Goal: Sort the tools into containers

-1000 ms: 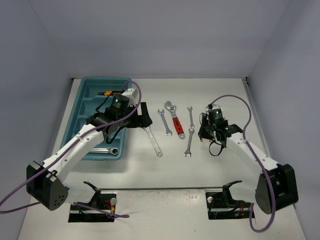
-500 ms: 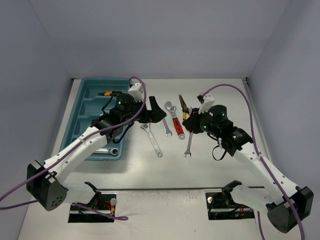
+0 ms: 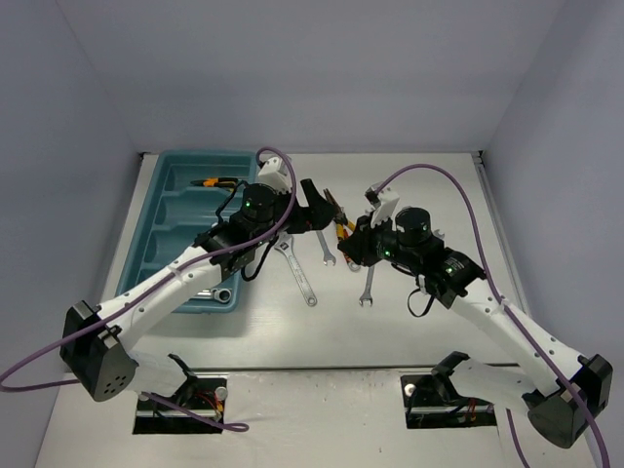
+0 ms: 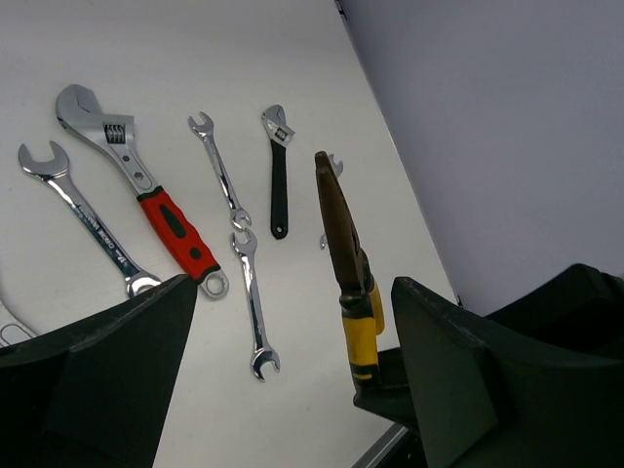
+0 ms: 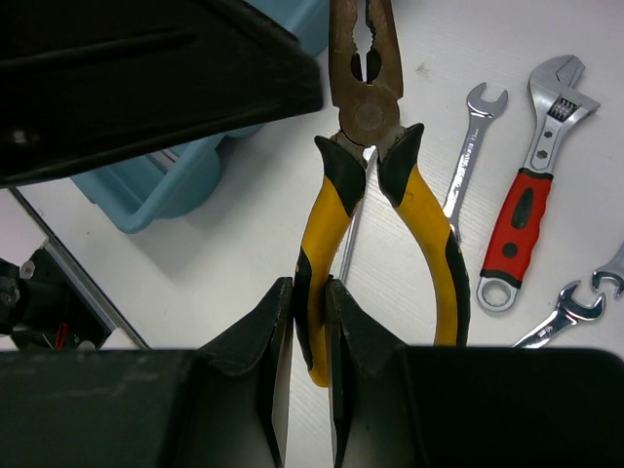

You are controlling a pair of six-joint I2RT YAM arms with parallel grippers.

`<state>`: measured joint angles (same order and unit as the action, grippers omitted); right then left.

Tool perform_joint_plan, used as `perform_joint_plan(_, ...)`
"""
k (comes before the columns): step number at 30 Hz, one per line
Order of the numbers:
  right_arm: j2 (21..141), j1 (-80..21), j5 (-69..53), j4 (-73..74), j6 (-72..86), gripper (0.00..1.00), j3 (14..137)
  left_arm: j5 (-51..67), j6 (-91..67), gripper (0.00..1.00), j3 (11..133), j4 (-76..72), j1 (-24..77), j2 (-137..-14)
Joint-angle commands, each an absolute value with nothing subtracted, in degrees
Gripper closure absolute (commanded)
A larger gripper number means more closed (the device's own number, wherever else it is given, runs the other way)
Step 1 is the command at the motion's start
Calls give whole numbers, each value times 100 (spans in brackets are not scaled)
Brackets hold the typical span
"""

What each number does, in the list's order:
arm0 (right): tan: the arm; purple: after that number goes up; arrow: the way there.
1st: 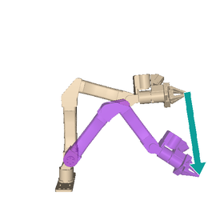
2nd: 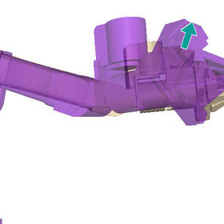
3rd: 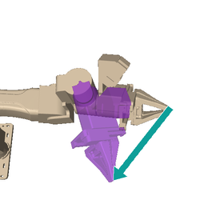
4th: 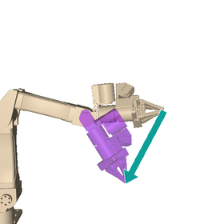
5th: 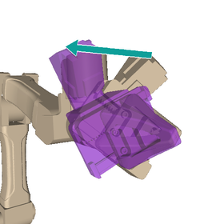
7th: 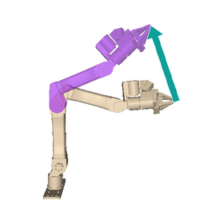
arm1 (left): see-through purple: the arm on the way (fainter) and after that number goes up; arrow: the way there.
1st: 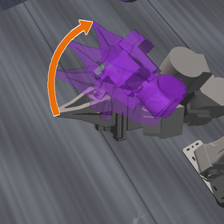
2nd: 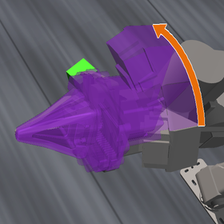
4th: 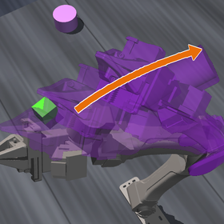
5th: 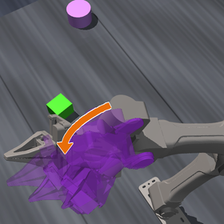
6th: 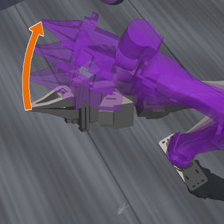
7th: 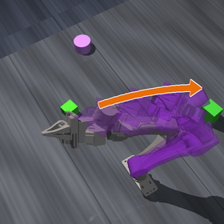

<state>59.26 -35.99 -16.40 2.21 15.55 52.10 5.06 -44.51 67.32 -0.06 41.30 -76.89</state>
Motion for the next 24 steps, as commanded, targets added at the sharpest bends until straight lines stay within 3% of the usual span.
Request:
perform_joint_plan(1, 5963, -3715, -1681, -595, 1394, 100, 5629, 375, -4690, 22, 7192, -578, 4160, -7820)
perform_joint_plan(24, 6122, -3786, -1666, -811, 1404, 100, 5643, 833, -4753, 58, 7471, -686, 4166, -8260)
